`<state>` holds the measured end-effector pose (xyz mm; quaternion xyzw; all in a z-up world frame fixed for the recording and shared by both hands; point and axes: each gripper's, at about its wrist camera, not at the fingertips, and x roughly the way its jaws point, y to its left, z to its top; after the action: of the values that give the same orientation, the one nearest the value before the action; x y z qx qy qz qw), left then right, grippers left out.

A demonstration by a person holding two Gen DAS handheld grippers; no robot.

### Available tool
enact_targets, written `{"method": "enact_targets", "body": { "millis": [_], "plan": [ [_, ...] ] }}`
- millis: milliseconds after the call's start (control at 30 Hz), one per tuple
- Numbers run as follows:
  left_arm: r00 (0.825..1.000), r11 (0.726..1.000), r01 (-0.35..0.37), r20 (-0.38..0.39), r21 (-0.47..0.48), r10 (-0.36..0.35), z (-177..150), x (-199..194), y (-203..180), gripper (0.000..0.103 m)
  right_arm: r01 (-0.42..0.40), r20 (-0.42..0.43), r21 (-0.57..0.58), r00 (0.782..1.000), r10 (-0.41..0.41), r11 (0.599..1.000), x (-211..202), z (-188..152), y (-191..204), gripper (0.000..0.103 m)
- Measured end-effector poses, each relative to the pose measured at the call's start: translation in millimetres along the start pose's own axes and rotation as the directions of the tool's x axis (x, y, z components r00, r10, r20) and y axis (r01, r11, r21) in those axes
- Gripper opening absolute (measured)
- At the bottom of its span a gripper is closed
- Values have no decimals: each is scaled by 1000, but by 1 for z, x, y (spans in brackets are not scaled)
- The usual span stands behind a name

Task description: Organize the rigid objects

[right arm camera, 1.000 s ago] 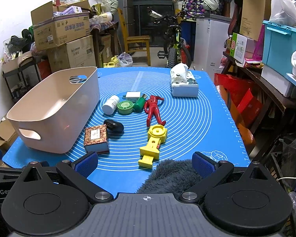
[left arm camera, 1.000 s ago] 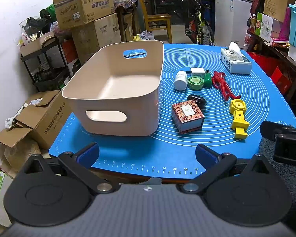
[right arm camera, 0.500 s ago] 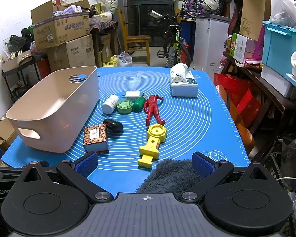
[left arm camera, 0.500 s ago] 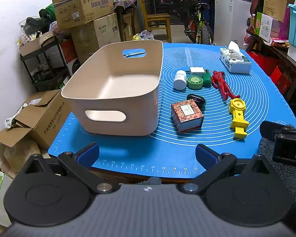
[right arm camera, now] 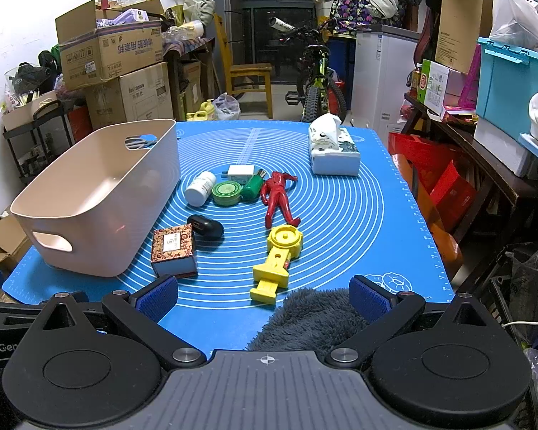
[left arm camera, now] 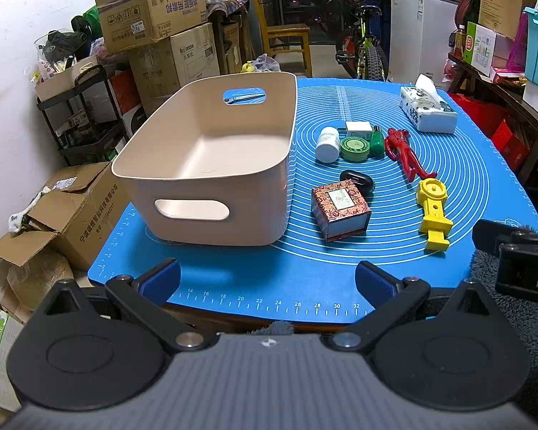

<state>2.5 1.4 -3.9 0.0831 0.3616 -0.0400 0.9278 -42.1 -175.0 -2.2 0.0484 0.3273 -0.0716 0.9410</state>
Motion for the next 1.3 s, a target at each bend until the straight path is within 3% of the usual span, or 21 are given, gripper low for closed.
{"method": "enact_targets", "body": {
  "millis": [633, 1067, 1300],
  "plan": [
    [1000, 998, 7, 6, -56, -7, 12, 0, 21, 103, 1, 31, -3, 1000, -1, 1000, -6, 6, -2, 101],
    [996, 986, -80, 35, -147, 86, 70, 41, 100, 103, 66, 19, 15, 998, -66, 998, 36, 36, -6, 101],
    [997, 986, -77, 12, -147, 79, 95, 77, 136, 103, 124, -38, 30, 992, -123, 992, 80, 43, -11, 101]
  ]
}}
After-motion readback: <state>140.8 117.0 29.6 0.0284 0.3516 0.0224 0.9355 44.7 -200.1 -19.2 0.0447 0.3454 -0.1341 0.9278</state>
